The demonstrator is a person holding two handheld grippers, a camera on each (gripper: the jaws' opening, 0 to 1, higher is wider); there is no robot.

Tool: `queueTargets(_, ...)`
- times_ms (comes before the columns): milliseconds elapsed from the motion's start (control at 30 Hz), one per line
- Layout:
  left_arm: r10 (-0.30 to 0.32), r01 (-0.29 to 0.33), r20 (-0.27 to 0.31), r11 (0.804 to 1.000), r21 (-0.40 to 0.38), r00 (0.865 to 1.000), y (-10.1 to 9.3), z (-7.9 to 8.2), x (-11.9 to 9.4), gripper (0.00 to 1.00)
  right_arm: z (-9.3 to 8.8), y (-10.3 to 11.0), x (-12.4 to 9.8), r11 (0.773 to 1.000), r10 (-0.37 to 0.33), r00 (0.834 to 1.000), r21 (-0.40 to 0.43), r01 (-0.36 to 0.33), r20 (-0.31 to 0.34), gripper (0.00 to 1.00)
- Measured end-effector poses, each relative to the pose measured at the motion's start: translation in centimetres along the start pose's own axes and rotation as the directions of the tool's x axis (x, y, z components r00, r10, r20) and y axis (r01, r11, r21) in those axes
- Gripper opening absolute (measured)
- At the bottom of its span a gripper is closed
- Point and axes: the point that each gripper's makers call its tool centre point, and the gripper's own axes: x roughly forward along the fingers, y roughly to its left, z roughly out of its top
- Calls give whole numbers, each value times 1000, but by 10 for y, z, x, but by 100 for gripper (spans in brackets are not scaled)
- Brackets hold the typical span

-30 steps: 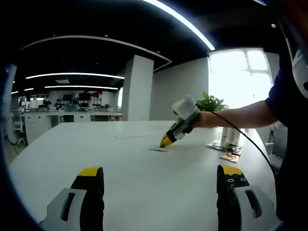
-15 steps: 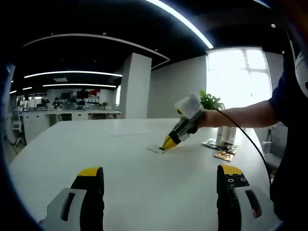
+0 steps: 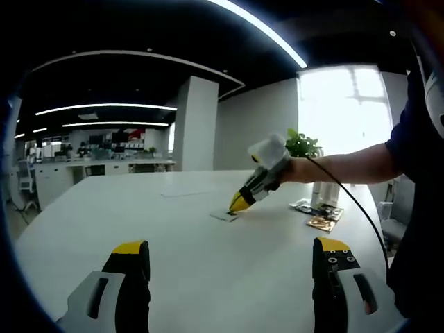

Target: Arrange the skincare products in the storage area until every visible bottle or jar stands upright without overlapping.

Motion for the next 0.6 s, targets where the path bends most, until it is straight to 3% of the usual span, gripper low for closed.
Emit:
queueTargets(367,0,0,-11,1000,0,1000,-1,-1,4,100,-2,-15,9,1000,-14,1000,-11,14,7,0)
queueTargets(600,-1,1,-21,1000,-4,1000,-2,-4,7,100,-3,-12,7,1000,-6,1000,7,6,16,0)
